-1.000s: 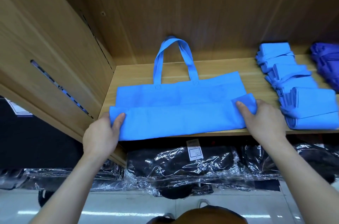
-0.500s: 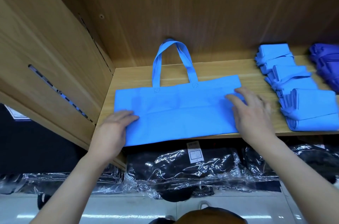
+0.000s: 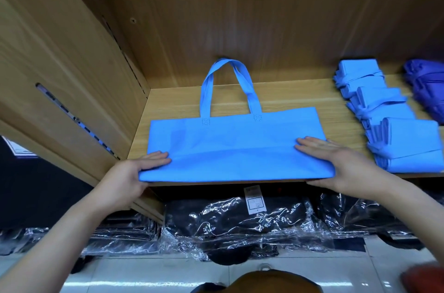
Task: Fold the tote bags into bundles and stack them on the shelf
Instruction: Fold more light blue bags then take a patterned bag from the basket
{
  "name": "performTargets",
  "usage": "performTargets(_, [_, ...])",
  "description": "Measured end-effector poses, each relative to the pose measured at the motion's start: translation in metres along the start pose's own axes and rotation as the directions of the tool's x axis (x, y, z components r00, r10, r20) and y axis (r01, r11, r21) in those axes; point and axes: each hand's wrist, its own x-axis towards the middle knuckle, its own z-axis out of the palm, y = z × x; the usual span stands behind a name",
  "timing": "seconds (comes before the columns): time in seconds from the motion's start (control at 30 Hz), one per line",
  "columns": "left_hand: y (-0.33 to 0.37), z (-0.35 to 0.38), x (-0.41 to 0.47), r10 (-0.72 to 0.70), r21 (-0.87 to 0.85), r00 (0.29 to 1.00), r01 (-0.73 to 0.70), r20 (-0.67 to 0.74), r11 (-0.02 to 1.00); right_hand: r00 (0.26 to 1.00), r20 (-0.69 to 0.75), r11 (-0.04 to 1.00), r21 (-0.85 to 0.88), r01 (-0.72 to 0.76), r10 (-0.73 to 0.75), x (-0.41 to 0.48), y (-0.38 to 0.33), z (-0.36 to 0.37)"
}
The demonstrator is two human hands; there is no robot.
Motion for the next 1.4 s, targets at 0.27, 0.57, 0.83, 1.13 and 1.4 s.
performTargets(0.27, [0.014,-0.006,0.010,-0.244,-0.317,0.957,0.185,-0.159,0.930,0.938,-0.028,0.792,0.546,-0.274,0.345,0.006,-0.012,-0.023])
performTargets(0.57, [0.023,0.010,0.022,-0.383,-0.278,0.872,0.303,-0.305,0.911,0.769,-0.182,0.588,0.756,-0.289,0.612,0.021,-0.021,-0.021])
performTargets(0.83, [0.023,0.025,0.024,-0.363,0.243,0.818,0.501,-0.446,0.831,0.572,-0.424,0.711,0.387,-0.587,0.703,0.045,-0.035,-0.002])
performTargets(1.13, [0.036,0.024,0.031,-0.066,0.347,0.918,0.214,-0.391,0.913,0.658,-0.487,0.759,0.017,-0.651,0.575,0.057,-0.042,0.014])
performTargets(1.4, [0.040,0.040,0.032,-0.025,0.452,0.995,0.065,-0.093,0.890,0.744,-0.478,0.814,-0.095,-0.572,0.467,0.063,-0.049,0.006])
